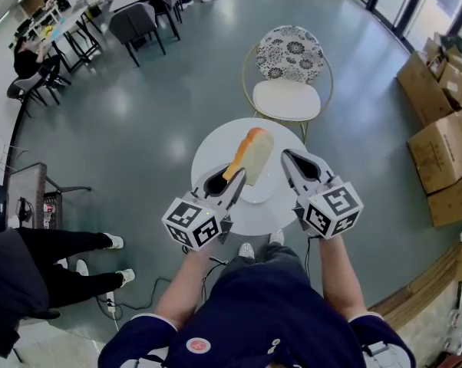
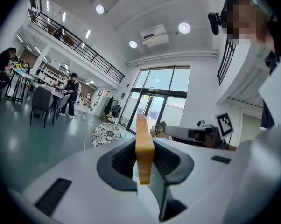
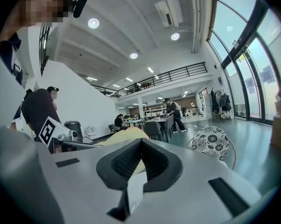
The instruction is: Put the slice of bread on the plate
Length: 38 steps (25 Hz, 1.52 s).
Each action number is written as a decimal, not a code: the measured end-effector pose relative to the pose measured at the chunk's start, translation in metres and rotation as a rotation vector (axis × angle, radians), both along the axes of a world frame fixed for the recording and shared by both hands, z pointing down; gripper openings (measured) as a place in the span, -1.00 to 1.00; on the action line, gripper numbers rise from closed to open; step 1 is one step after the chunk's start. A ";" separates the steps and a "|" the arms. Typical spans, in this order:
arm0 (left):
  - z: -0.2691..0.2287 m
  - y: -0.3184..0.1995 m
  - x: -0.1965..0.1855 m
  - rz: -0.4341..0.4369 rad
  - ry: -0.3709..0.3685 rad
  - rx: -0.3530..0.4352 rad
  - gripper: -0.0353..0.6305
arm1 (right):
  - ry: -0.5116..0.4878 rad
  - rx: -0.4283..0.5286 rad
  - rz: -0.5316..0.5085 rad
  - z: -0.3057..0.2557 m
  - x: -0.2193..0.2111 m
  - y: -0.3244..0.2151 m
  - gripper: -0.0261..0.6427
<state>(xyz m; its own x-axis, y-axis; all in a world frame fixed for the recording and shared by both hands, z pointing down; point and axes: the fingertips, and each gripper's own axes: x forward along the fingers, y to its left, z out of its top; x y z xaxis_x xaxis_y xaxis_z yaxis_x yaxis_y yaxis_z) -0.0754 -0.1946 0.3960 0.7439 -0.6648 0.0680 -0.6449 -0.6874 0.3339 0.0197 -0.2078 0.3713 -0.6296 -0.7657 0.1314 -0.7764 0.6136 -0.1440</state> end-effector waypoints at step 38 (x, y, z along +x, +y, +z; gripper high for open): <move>0.245 -0.016 0.023 0.049 -0.097 -0.421 -0.61 | 0.045 -0.358 0.106 0.169 0.028 0.011 -0.91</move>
<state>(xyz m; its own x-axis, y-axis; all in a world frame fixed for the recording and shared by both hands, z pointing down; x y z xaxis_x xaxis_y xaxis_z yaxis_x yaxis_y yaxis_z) -0.0527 -0.2108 0.6414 0.7510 -0.5281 0.3965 -0.6568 -0.5350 0.5314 0.0473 -0.1965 0.5399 -0.5370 -0.7266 0.4287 -0.8432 0.4467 -0.2992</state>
